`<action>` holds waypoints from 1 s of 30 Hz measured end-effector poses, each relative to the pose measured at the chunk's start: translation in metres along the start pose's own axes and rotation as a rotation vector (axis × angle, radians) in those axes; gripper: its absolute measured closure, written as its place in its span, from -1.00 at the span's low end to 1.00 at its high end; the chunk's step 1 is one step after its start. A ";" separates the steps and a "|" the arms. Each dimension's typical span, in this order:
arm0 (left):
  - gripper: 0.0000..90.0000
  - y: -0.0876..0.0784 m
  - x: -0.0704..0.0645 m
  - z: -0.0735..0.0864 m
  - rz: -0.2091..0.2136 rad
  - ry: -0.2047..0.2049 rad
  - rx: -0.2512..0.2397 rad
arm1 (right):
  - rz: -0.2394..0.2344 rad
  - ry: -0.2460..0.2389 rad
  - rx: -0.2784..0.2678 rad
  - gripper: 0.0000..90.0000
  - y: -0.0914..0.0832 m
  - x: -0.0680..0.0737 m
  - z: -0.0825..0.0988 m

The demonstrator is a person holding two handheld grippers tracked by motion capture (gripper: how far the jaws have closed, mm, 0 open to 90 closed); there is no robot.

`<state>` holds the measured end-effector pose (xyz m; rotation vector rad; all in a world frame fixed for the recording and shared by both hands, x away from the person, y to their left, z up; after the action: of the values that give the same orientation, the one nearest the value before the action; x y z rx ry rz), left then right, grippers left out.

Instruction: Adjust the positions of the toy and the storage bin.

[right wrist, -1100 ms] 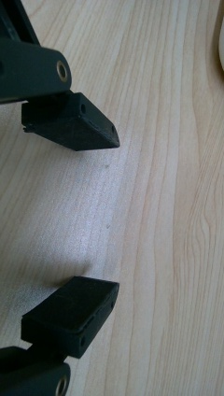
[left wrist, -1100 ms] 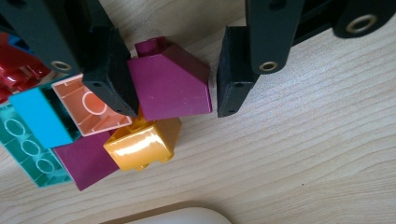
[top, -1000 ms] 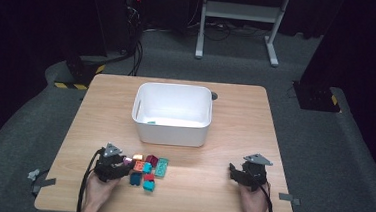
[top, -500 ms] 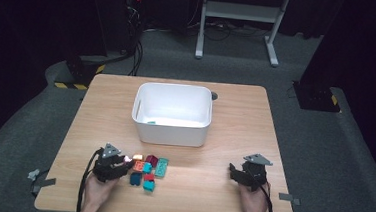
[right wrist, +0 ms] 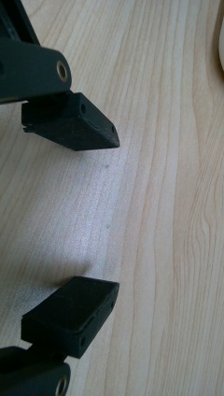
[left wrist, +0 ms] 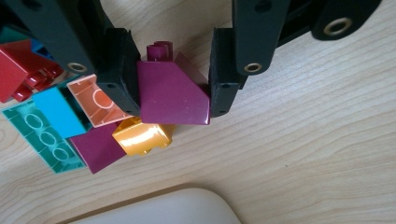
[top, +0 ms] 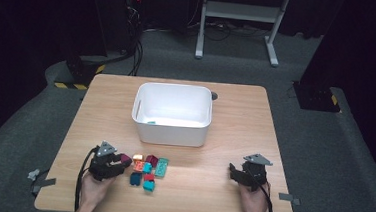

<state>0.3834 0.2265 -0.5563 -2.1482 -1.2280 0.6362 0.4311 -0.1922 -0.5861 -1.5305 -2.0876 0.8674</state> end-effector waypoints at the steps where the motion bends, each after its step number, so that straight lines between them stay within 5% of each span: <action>1: 0.30 -0.001 0.000 -0.001 0.000 0.004 -0.002 | 0.000 0.000 0.000 -0.42 0.000 0.000 0.000; 30: 0.30 -0.031 0.006 -0.040 0.035 0.036 -0.023 | 0.000 0.001 0.000 -0.41 0.000 0.000 0.000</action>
<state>0.3935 0.2341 -0.5071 -2.1951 -1.1861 0.5987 0.4313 -0.1924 -0.5860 -1.5313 -2.0868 0.8665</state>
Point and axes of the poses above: each handheld gripper's, and its own axes: y roughly forward along the jaws, z roughly out of its underside, x roughly to its left, the point moved 9 cm from there along y, roughly forward along the jaws, and after that the axes turned 2 degrees about z, right-handed, at the moved point
